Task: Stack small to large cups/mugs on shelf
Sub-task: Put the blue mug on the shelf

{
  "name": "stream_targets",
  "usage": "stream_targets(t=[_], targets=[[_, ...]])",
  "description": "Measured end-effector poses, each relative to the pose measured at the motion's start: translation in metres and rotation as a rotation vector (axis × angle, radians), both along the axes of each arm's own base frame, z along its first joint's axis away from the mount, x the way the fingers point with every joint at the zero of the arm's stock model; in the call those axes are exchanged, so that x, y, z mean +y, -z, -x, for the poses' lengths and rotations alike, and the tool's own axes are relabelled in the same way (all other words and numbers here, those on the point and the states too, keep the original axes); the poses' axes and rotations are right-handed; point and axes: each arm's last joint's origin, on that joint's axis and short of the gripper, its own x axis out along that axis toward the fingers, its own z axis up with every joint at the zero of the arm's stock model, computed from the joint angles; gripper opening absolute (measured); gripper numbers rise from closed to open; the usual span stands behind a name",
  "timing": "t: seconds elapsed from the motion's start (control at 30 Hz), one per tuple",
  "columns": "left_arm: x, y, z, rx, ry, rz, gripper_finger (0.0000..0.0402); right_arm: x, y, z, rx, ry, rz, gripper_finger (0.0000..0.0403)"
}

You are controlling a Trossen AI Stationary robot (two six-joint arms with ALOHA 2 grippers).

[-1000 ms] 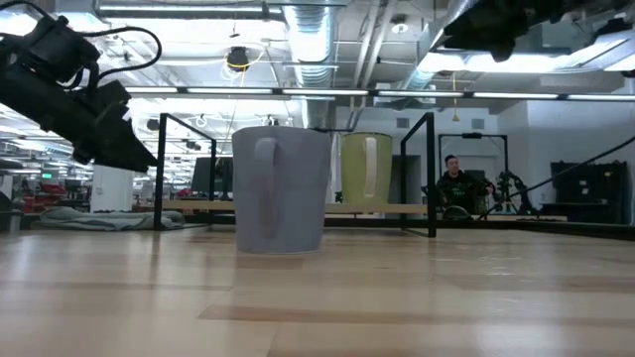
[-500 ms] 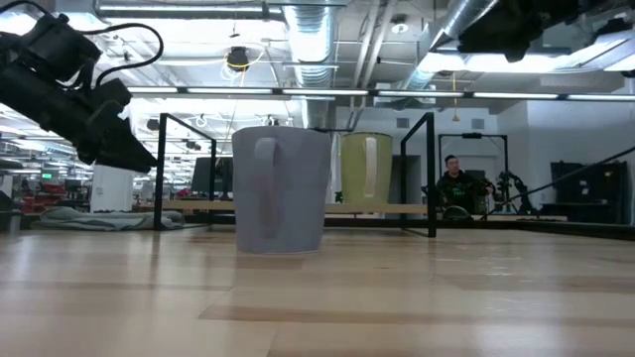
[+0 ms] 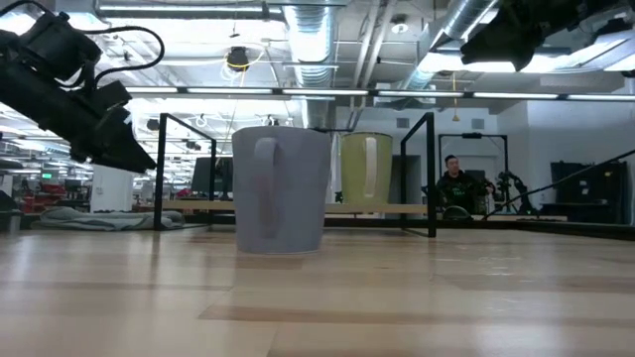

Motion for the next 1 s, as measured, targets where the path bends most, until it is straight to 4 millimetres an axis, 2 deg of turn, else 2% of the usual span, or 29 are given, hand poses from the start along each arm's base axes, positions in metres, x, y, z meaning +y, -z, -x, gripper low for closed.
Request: stream_targets(t=[0.17, 0.47, 0.73, 1.0], targets=[[0.002, -0.02, 0.007, 0.037, -0.174, -0.094, 0.0248, 0.0, 0.0, 0.0, -0.003, 0.002, -0.007, 0.0183], [-0.004, -0.056, 0.003, -0.12, 0.056, -0.124, 0.0248, 0.0, 0.0, 0.0, 0.001, 0.0, -0.009, 0.0181], [-0.012, -0.088, 0.012, -0.12, 0.026, -0.196, 0.0248, 0.001, 0.004, 0.001, 0.044, -0.001, -0.02, 0.0181], [-0.023, -0.092, 0.004, -0.203, 0.41, -0.133, 0.0248, 0.001, 0.005, 0.002, 0.064, -0.015, 0.012, 0.0183]])
